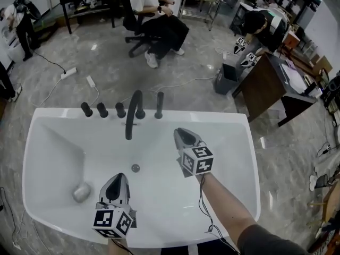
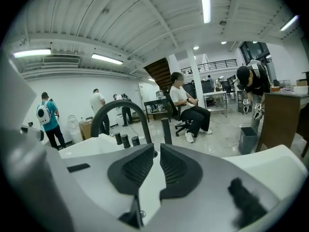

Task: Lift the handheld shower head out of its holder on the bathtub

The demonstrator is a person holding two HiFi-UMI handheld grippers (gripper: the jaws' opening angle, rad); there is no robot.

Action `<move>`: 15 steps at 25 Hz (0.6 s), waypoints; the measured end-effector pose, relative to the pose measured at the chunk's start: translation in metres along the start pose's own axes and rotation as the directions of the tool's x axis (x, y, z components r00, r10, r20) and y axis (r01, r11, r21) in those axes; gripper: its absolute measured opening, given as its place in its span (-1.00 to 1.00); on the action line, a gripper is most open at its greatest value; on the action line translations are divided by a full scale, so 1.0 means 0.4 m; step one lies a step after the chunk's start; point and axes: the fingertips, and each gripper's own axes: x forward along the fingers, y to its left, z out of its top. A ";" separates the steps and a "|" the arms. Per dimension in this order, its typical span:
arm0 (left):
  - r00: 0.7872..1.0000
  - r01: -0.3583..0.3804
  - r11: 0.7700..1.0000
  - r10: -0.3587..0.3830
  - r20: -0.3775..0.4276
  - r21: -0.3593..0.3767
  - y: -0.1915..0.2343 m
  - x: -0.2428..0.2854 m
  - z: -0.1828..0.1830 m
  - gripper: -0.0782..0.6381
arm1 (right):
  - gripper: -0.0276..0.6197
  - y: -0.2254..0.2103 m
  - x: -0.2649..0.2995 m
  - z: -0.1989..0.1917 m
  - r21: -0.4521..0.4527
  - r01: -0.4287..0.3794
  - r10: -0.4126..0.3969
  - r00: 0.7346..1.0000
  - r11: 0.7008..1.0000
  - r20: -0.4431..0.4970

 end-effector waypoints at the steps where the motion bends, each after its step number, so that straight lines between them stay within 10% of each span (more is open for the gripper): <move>1: 1.000 0.001 1.000 -0.001 -0.002 0.001 0.009 0.019 -0.006 -0.74 | -0.82 -0.008 0.027 -0.006 -0.012 -0.001 0.001 1.000 1.000 -0.004; 15: 0.998 -0.058 0.998 0.058 -0.019 -0.033 0.137 0.174 -0.061 -0.74 | -0.28 -0.107 0.348 -0.061 -0.074 0.025 -0.027 0.999 0.997 -0.027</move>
